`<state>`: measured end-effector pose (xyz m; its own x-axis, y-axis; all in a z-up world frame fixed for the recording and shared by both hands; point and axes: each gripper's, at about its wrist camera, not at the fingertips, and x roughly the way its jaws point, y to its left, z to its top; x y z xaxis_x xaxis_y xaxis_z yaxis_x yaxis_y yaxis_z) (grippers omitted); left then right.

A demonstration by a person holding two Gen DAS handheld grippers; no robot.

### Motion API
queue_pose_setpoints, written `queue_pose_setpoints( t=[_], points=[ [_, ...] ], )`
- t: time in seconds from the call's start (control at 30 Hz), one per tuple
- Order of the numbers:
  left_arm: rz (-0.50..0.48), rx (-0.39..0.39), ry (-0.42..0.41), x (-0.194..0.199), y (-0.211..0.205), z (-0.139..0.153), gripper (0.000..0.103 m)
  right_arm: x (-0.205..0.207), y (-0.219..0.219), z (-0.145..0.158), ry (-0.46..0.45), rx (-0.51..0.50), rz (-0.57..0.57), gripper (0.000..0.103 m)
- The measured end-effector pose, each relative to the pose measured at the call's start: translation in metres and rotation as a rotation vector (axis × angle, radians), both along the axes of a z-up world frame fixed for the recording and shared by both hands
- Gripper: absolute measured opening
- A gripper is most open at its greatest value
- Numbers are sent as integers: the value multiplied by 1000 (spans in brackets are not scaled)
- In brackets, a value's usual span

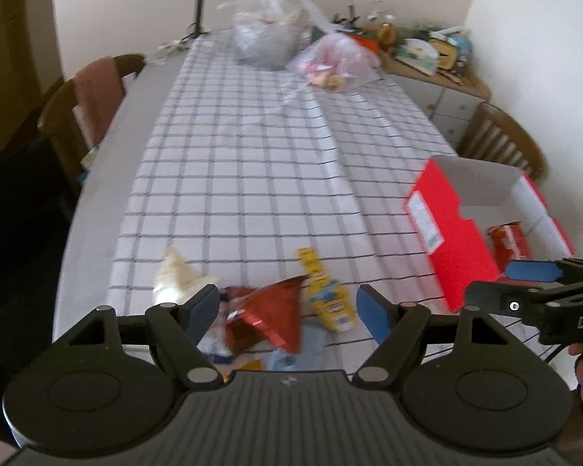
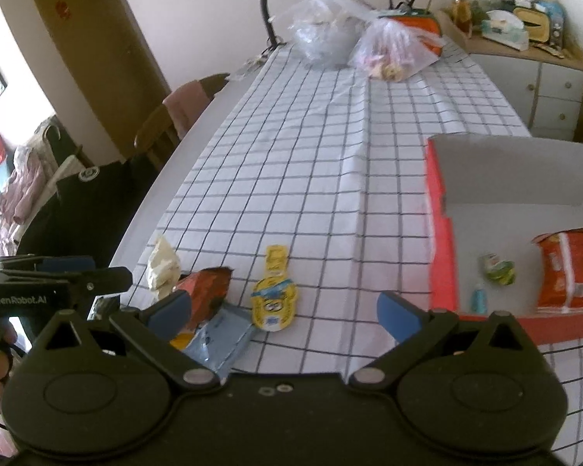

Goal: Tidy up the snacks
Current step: 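Move both tools back toward the remaining snacks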

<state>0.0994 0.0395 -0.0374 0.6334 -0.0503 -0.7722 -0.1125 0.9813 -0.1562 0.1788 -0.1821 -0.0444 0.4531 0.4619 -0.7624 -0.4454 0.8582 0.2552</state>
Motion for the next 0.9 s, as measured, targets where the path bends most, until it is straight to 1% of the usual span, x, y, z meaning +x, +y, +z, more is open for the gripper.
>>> queue_pose_setpoints(
  t=[0.2,0.27,0.37,0.53,0.63,0.7,0.8,0.87,0.9],
  points=[
    [44,-2,44,-10,29,-18,77,0,28,-17,44,-5,30,100],
    [50,4,59,-14,35,-26,77,0,37,-21,53,-8,42,100],
    [67,-8,96,-19,46,-41,77,0,50,-28,67,-18,55,99],
    [117,-31,156,-26,63,-67,77,5,75,-38,71,-49,96,99],
    [132,-44,190,-29,69,-81,77,7,93,-46,54,-80,150,99],
    [139,-59,214,-30,71,-91,76,11,104,-53,57,-104,172,99],
    [152,-97,241,-31,75,-102,76,19,116,-66,75,-120,170,99],
    [173,-143,264,-29,79,-109,73,23,121,-73,76,-119,168,97],
    [185,-176,278,-28,82,-113,70,24,124,-76,75,-121,177,97]
  ],
)
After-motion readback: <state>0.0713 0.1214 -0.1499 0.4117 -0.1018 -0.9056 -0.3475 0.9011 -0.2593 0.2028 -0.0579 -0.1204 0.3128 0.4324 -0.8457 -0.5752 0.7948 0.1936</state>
